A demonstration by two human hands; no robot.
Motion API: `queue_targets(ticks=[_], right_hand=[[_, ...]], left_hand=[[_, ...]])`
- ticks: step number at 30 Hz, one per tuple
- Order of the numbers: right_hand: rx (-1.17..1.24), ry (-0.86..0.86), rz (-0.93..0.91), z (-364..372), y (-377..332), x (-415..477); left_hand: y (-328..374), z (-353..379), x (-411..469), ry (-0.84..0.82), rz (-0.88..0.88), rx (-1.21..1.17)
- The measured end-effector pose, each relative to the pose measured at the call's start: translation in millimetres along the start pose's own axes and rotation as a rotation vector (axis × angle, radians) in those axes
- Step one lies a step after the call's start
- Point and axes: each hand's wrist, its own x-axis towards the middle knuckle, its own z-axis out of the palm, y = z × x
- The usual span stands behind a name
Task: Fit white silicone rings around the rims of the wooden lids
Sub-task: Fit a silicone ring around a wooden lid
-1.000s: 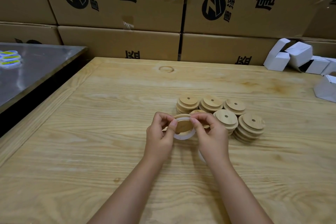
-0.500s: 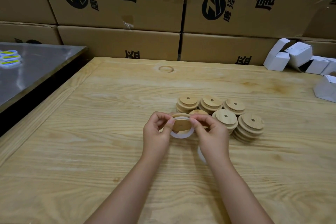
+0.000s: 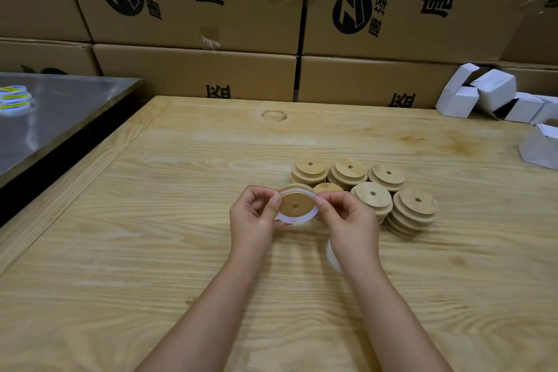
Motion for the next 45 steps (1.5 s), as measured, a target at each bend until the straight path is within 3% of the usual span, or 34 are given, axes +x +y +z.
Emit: queue_targets(ticks=[8,13,18,24,31,45], right_hand=[[0.026,-0.012,0.032,1.8,-6.2,0.0],[0.018,0.011,-0.025,0.0,-4.0,-1.0],[0.013,0.102,-0.063,0.4,1.2,-0.3],[-0.024,0.105,-0.135,-4.6,1.0,1.9],[-0.147,0.061,-0.248,2.0,3.4,-0.6],[0.138,-0.001,-0.099,1.4,-1.6,1.7]], left_hand=[[-0.9,0.6,-1.2,0.046,-0.122,-0.13],[-1.0,-2.4,-0.3,-0.05,-0.172,-0.195],[-3.5,0.5,-3.1,-0.19,-0.09,-0.087],[-8.1,4.1,-8.2,-0.267,0.118,0.311],[-7.2,4.9,-4.1,-0.161,0.052,0.13],[-4.5,7.0,-2.0,-0.124,-0.097,-0.145]])
